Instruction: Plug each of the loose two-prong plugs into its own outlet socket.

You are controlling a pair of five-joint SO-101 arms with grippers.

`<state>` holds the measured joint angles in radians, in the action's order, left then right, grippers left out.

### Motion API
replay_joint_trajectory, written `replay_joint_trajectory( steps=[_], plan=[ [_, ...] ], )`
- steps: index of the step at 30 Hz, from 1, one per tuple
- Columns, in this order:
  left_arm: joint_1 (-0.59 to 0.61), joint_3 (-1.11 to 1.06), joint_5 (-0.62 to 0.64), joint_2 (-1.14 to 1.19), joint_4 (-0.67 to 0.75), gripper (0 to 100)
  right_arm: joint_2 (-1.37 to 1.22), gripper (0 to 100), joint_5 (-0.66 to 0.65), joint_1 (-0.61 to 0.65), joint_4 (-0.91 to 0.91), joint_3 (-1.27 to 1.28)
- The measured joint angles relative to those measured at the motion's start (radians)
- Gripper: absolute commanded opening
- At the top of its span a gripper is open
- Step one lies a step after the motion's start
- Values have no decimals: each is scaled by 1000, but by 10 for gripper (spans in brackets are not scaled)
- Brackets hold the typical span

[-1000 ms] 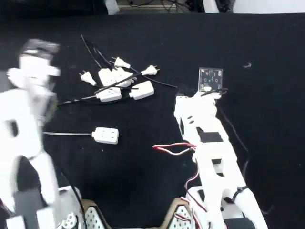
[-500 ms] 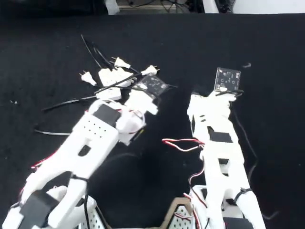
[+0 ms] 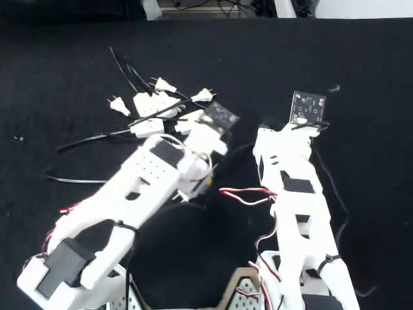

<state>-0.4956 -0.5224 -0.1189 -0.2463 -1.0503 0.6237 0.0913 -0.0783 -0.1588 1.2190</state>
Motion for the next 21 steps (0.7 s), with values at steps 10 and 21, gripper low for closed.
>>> replay_joint_trajectory(
  steps=[10, 21],
  plan=[
    [431, 103, 5, -78, -218, 191, 0, 92, 0, 107, -2, 0],
    [647, -201, 3, 43, 64, 191, 0, 91, -189, 302, -133, -6]
  ],
)
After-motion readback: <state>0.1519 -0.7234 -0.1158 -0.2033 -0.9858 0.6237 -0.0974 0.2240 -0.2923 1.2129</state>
